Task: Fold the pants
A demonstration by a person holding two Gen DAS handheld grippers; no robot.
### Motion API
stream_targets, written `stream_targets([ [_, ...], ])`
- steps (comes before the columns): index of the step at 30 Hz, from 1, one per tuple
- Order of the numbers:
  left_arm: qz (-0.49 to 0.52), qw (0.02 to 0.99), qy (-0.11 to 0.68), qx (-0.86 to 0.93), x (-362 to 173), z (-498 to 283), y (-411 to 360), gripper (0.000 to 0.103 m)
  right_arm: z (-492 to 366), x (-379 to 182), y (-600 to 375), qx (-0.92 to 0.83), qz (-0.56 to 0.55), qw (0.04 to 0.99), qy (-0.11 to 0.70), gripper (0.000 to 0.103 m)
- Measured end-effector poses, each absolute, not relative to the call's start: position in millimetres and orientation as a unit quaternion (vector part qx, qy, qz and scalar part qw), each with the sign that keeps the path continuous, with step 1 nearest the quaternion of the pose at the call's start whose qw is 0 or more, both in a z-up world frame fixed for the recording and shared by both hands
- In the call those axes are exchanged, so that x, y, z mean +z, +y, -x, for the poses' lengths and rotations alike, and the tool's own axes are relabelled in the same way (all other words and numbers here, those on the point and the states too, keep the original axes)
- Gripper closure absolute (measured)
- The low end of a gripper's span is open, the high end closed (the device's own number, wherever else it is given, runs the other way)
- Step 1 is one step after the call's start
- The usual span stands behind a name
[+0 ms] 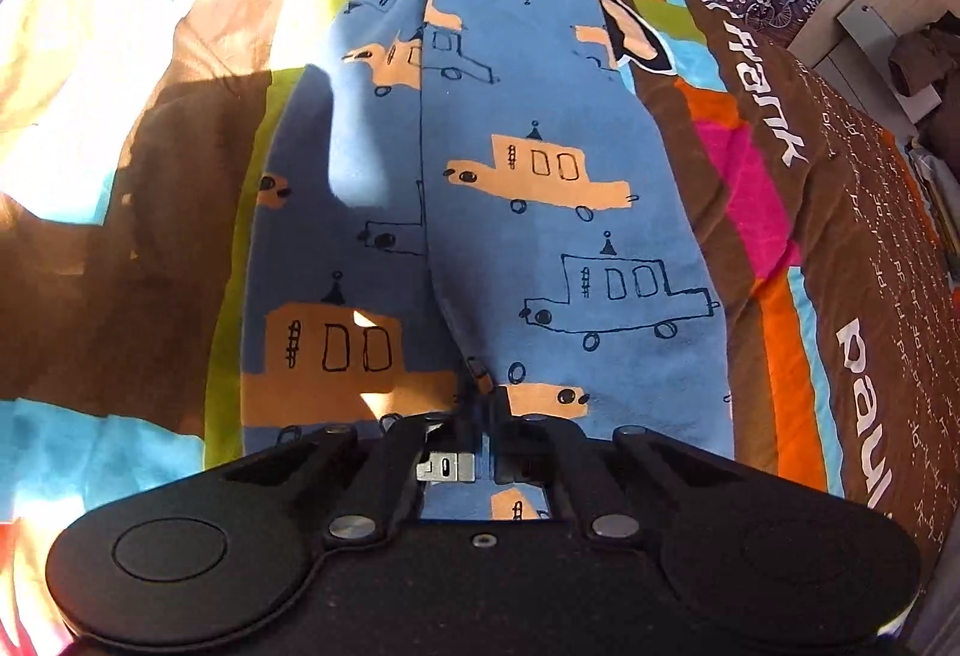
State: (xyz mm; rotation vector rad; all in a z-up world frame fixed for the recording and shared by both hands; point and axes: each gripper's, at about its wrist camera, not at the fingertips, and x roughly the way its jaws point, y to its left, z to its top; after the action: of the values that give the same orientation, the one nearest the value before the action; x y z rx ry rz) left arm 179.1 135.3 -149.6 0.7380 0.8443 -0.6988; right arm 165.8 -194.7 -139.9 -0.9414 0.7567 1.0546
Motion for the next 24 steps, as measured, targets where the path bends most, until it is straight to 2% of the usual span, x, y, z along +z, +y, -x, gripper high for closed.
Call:
stream_targets([
  [11,-0.328,0.805,0.378,-0.317,-120,-153,152,0.103,-140,-98,-207,0.476,0.365,0.730,0.328,0.103],
  [24,-0.364,0.770,0.410,-0.325,-164,-134,142,0.102,-114,-132,-197,0.491,0.372,0.699,0.362,0.103],
])
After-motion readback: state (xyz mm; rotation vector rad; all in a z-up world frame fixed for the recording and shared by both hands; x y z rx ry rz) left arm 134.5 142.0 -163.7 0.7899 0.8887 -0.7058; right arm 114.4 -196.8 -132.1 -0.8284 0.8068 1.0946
